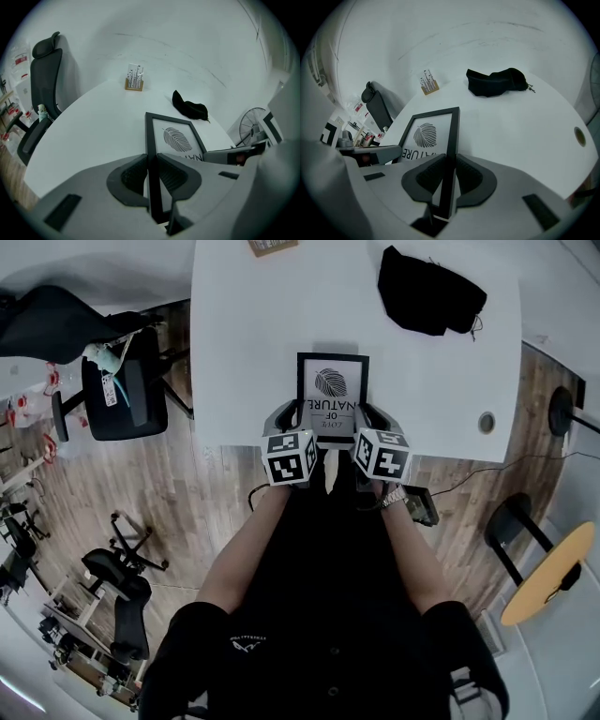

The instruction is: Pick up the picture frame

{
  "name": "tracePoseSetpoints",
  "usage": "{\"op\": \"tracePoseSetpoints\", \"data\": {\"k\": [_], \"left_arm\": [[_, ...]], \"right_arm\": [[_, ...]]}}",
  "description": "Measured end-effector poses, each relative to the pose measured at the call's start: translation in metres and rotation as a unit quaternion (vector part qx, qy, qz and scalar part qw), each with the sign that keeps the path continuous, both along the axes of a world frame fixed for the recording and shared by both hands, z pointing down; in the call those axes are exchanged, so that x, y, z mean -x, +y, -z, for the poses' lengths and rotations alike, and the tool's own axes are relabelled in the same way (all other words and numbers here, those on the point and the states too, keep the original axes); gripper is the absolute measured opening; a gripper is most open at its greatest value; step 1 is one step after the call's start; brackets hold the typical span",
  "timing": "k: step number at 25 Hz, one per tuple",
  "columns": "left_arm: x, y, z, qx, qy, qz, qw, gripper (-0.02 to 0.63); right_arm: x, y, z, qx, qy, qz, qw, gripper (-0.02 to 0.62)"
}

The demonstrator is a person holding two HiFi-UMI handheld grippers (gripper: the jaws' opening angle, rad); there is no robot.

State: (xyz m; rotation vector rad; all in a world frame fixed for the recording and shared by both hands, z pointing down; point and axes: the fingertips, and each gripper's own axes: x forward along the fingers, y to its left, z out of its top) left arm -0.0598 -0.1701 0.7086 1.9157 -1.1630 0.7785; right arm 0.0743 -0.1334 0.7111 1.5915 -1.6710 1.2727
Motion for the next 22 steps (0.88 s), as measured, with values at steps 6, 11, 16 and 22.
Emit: {"op": "tracePoseSetpoints", "data": {"k": [6,11,16,22], "left_arm": [[-0.012,0.005,0.013,-0.022,0.005,-0.029,0.9993,0.074],[-0.023,0.005,0.029,-0.039,0.012,-0.042,0.9983,0.074],[-0.032,0.002,0.05,-0.061,0.025,-0.043,0.9969,0.074],[-0.042,-0.003,0.081,-0.091,0.039,-0.042,0.9942,0.074]], "right_arm": [[-0.01,0.013,0.014,-0.02,0.008,-0.031,0.999,0.069],[-0.019,0.017,0.028,-0.038,0.012,-0.052,0.998,0.069],[-0.029,0.015,0.05,-0.06,0.017,-0.063,0.996,0.067],[-0.039,0.011,0.08,-0.091,0.032,-0.065,0.993,0.067]]}}
